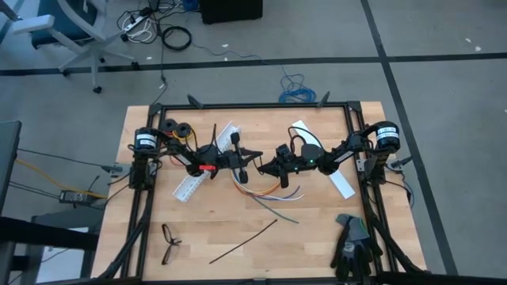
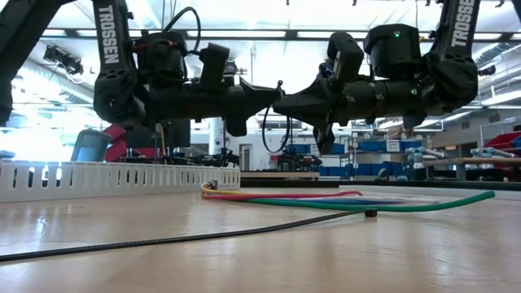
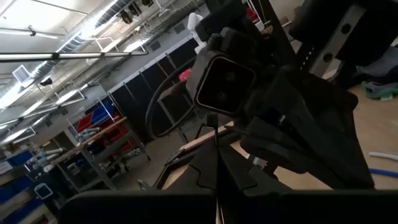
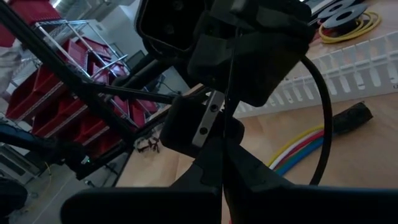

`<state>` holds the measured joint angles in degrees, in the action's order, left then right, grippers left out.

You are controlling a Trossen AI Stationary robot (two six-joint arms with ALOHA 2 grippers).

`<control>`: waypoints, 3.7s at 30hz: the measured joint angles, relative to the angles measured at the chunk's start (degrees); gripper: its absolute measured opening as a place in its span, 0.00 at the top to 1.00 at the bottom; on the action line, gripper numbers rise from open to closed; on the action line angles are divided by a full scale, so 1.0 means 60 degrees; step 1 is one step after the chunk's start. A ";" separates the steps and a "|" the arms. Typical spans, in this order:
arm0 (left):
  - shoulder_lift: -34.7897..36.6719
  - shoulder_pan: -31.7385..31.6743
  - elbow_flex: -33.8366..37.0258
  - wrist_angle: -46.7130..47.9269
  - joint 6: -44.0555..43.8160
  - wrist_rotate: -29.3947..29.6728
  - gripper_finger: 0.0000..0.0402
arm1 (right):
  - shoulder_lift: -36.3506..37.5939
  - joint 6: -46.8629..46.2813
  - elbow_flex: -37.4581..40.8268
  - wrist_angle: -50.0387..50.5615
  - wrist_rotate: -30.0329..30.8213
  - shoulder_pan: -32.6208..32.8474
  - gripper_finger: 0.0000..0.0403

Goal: Ziptie cables
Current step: Insert the black zip tie into the lock head

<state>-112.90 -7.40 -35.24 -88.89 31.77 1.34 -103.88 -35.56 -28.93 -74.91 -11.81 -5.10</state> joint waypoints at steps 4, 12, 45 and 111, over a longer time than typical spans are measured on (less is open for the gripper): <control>0.0000 0.0000 0.0068 -0.0094 0.0029 0.0000 1.00 | 0.0000 -0.0039 0.0059 -0.0053 0.0255 0.0000 1.00; 0.0000 0.0000 0.0217 -0.0173 -0.0018 -0.0022 1.00 | 0.0000 -0.0046 0.0177 -0.0310 0.0219 0.0000 1.00; 0.0000 0.0062 0.0127 -0.0093 0.0208 -0.0248 0.99 | 0.0000 -0.0367 0.0018 -0.0189 -0.0188 -0.0124 1.00; 0.0004 0.0182 0.0127 0.0151 0.1107 -0.0368 0.99 | 0.0001 -0.1547 0.0015 -0.0367 -0.1180 -0.0424 1.00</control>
<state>-112.88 -6.31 -34.48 -87.99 38.41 -0.86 -103.87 -44.84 -28.84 -77.12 -18.88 -7.65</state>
